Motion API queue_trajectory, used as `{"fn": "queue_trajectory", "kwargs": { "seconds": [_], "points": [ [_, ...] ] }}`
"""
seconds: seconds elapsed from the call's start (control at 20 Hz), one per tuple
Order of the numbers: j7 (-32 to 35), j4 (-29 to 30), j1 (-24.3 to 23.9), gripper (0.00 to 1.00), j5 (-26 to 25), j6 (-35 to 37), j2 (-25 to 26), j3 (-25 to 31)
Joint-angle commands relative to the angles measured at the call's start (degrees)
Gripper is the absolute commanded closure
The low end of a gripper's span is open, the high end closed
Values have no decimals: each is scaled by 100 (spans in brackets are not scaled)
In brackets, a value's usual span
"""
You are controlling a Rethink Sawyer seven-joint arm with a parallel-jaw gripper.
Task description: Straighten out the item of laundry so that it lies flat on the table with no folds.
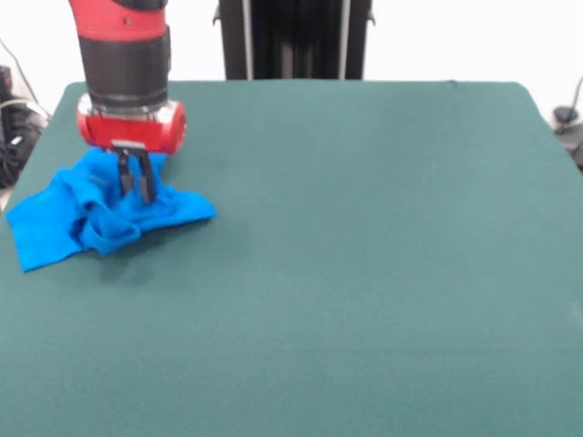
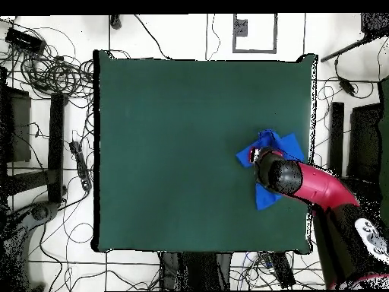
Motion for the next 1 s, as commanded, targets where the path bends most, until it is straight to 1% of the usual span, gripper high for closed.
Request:
{"fn": "queue_trajectory", "kwargs": {
  "seconds": [0.05,0.2,0.45,0.65,1.0],
  "points": [
    [879,830,240,100,498,824,-1262,174],
    [758,918,274,100,689,1317,-1761,173],
    [792,1072,442,100,871,1749,-2239,57],
    [1023,1128,700,100,973,1974,-2448,-111],
    [1501,1305,1227,100,1251,1895,-2530,-400]
  ]
}}
